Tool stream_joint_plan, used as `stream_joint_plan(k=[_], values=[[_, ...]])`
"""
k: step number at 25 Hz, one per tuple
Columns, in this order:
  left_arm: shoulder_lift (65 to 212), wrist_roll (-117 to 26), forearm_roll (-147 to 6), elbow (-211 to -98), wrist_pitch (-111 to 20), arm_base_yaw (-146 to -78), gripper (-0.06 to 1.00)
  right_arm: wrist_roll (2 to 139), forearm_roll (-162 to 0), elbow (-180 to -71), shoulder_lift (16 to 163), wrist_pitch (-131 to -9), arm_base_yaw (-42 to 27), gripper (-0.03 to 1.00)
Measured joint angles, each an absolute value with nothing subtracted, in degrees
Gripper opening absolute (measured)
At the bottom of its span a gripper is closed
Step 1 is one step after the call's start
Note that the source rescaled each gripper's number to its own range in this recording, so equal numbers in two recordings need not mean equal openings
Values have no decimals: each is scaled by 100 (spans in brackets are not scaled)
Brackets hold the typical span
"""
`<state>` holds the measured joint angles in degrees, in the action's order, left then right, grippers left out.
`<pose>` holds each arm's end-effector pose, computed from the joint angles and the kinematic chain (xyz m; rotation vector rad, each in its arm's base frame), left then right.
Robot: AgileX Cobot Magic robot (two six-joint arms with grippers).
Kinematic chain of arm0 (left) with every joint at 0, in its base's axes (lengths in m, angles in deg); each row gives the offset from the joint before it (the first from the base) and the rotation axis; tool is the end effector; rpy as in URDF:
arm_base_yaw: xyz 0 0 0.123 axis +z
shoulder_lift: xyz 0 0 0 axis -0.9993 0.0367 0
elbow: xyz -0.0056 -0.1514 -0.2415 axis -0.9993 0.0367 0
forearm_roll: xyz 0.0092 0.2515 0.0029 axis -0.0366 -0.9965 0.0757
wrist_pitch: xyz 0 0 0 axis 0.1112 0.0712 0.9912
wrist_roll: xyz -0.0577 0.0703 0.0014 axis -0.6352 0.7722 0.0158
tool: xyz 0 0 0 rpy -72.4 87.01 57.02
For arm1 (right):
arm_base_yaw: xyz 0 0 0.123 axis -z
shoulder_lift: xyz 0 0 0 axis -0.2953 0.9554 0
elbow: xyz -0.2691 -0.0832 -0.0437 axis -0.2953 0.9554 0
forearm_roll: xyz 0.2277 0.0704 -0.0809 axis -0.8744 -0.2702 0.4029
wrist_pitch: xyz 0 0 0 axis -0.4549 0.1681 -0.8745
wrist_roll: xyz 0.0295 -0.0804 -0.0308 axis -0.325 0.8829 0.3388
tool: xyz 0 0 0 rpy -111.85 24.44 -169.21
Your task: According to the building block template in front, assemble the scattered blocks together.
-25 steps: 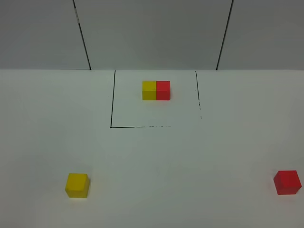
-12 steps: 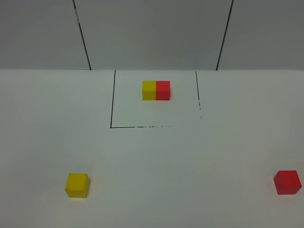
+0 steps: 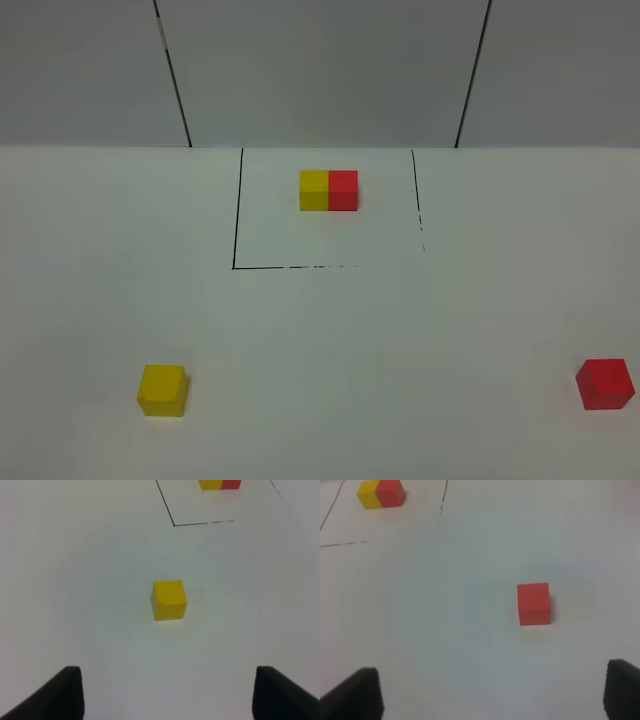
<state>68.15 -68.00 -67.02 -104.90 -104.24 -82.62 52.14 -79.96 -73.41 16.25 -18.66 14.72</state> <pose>-0.0016 -0.0234 0.2840 0.1287 2.0584 -0.1715 -0.0055 0.0096 0.2747 -0.1279 2.0419 0.1276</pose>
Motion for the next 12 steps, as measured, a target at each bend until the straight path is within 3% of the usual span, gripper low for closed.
stream_joint_plan(k=[12], values=[[10231,-7340,-6807,-11191,-10326,-8262,56,5214,-7996,-7341,1625,-1866,1472,76]])
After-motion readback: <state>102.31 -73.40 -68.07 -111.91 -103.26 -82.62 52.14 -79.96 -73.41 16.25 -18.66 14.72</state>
